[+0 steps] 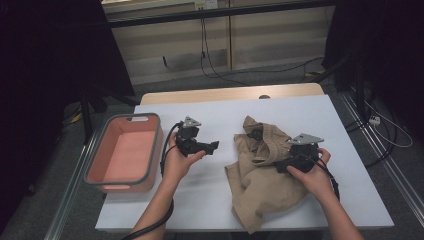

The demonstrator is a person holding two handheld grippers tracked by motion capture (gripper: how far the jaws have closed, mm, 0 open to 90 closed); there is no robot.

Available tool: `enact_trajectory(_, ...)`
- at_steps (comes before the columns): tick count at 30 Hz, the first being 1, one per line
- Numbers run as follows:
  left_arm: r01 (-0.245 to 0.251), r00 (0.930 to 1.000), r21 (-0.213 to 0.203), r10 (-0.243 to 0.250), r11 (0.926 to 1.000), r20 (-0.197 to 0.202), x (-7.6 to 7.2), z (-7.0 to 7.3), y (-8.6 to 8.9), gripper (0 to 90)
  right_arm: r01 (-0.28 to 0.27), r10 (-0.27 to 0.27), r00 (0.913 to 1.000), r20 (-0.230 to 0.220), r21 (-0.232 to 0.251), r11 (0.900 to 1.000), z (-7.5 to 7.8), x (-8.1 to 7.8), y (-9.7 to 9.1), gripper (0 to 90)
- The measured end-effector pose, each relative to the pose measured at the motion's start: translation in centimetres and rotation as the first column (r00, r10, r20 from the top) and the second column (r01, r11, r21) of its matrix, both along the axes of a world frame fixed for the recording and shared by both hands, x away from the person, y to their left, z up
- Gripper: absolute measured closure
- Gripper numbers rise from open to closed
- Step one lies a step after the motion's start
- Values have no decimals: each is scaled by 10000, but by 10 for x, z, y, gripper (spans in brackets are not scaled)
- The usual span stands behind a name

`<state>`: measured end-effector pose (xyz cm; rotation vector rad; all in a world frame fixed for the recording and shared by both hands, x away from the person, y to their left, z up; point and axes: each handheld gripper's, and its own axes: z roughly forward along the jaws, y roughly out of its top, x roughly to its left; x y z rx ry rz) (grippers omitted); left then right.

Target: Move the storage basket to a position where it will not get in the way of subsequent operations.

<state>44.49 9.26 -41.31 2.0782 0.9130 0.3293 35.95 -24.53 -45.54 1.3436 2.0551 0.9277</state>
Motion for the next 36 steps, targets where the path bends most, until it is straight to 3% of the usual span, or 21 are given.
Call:
enact_trajectory(6,416,9991,288,-416,9987,-2,7,-11,-23,69,-81,89,9982,-593,138,9999,-13,3,2,4)
enact_trajectory(9,495,9988,357,-495,9981,-11,7,-10,-23,69,-290,318,9968,-732,395,9988,-13,5,4,93)
enact_trajectory(11,382,9993,276,-382,9989,-33,6,-8,-21,69,-533,576,9957,-723,611,9967,-13,4,3,188)
enact_trajectory(15,247,9997,134,-248,9996,63,5,-5,-18,69,-1034,1069,9935,-391,826,9912,-11,0,7,495)
enact_trajectory(18,343,9994,148,-344,9993,52,4,-4,-18,69,-1370,1407,9898,-235,1196,9833,-11,0,11,642)
enact_trajectory(19,307,9994,166,-310,9994,145,4,-3,-18,69,-1662,1728,9845,-294,1558,9737,-11,0,14,660)
enact_trajectory(27,92,9995,50,-93,9999,287,3,3,-8,69,-2830,2916,9563,-197,1865,9408,-11,-4,37,697)
enact_trajectory(29,44,9997,-6,-44,10000,259,3,4,-7,69,-3354,3477,9374,-216,2142,9174,-11,-6,44,699)
enact_trajectory(33,-91,9994,64,88,9999,344,3,5,-3,69,-4374,4592,8878,-316,2524,8631,-9,-14,69,697)
enact_trajectory(34,-83,9994,54,81,10000,336,4,5,-1,69,-4521,4713,8815,-287,2368,8600,-9,-15,74,695)
enact_trajectory(36,-94,9995,48,93,9999,316,4,5,1,68,-4435,4595,8878,-258,2182,8693,-6,-16,73,685)
